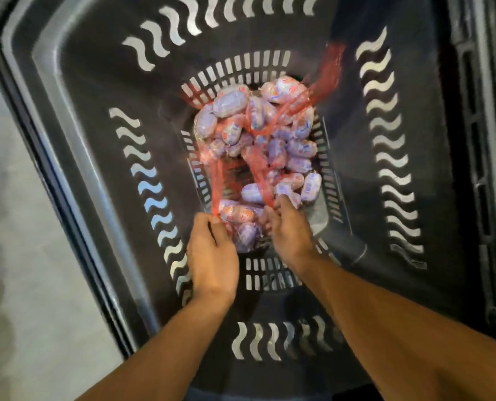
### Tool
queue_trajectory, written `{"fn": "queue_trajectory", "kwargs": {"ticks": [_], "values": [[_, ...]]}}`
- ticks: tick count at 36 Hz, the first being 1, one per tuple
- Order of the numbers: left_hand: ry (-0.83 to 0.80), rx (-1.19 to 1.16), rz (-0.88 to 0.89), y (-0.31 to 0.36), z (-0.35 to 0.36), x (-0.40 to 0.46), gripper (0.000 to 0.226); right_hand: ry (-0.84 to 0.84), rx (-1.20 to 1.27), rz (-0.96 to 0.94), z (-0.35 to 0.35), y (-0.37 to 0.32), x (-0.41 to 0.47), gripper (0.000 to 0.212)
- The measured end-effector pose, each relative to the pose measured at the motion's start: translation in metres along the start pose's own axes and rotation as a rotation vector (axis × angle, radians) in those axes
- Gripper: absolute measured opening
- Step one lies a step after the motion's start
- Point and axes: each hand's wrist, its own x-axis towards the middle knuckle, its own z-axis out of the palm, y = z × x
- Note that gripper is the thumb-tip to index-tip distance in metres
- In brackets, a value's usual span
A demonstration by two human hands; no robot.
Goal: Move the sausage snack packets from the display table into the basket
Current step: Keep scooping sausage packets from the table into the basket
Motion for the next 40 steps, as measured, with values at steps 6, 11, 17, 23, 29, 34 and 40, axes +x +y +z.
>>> {"fn": "queue_trajectory", "kwargs": {"ticks": [6,11,17,23,29,34,40], "values": [[0.05,-0.07,0.01,-0.001,0.012,0.004,0.025,0.025,-0.185,-0.119,0.017,0.014,0.015,0.018],[0.07,-0.172,0.01,0.0,0.009,0.004,0.024,0.056,-0.229,-0.183,0.023,0.008,0.023,0.014],[0.108,-0.244,0.131,0.025,-0.02,-0.013,0.026,-0.023,-0.12,-0.03,0.026,-0.004,0.024,0.022],[-0.056,-0.327,0.296,0.068,-0.055,-0.026,0.03,-0.059,-0.072,0.114,0.018,-0.023,0.013,0.017],[-0.139,-0.265,0.268,0.1,-0.071,-0.015,0.028,0.006,0.01,0.08,-0.005,-0.038,-0.017,0.018],[-0.234,-0.236,0.222,0.137,-0.089,-0.019,0.026,-0.013,0.156,0.063,-0.047,-0.061,-0.059,0.014],[-0.382,-0.201,0.208,0.186,-0.145,-0.06,0.026,0.093,0.202,-0.031,-0.104,-0.111,-0.132,0.021]]}}
